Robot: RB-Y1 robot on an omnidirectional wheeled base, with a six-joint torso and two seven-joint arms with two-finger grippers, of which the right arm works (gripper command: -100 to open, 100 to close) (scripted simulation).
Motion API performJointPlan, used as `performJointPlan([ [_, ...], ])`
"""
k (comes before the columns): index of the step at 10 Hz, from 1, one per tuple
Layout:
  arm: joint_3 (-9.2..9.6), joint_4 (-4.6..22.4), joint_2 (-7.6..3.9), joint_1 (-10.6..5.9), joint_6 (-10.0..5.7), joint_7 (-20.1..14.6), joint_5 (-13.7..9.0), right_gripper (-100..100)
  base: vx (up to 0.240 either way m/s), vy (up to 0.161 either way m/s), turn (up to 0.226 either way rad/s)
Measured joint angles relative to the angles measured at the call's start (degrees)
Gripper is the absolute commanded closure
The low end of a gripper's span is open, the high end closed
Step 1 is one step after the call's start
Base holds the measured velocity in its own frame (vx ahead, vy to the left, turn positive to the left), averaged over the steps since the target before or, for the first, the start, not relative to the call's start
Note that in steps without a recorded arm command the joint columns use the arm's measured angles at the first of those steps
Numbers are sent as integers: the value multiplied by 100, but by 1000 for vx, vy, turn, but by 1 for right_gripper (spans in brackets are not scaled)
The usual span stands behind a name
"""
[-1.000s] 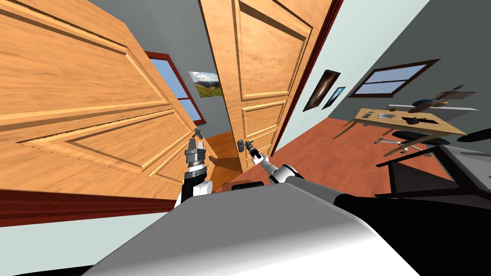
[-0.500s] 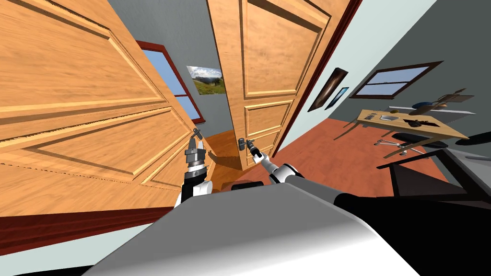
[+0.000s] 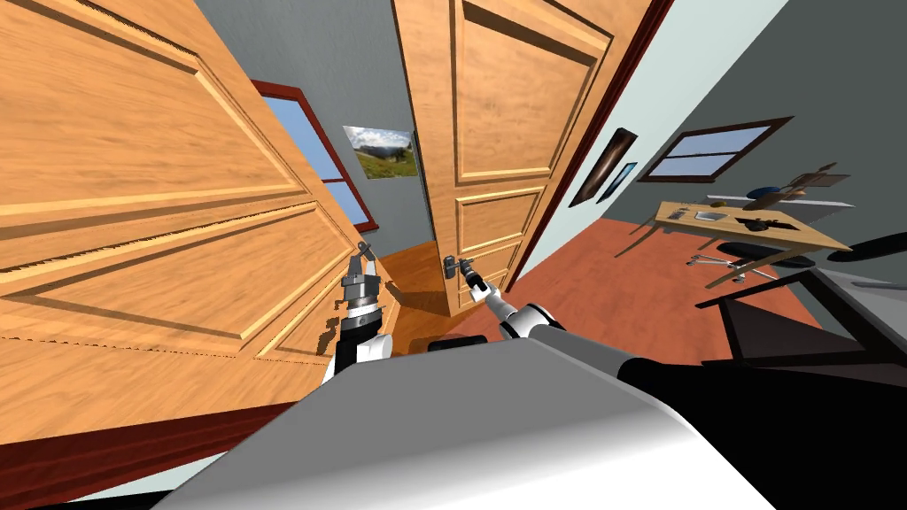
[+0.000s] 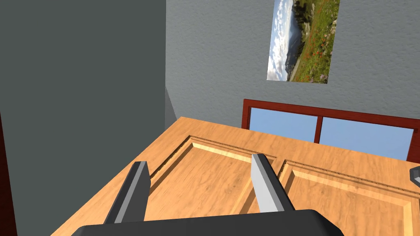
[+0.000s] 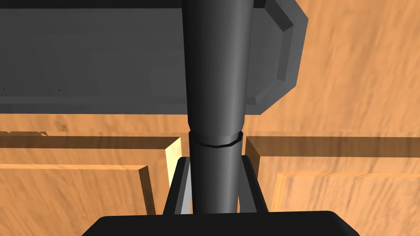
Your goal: Push the door open
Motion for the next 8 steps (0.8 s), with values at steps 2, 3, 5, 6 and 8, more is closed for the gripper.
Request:
performJointPlan([
  [2, -144, 189, -2, -67, -111, 75, -44, 100, 143, 174, -81],
  [3, -181, -78, -57, 78, -5, 102, -51, 100, 99, 86, -35],
  [5, -309, 155, -69, -58, -94, 142, -95, 100, 132, 146, -75],
  [6, -370, 372, -104, -174, -178, 133, -124, 100, 99, 100, -34],
  [8, -464, 67, -153, 3, -51, 180, -145, 100, 135, 149, -82],
])
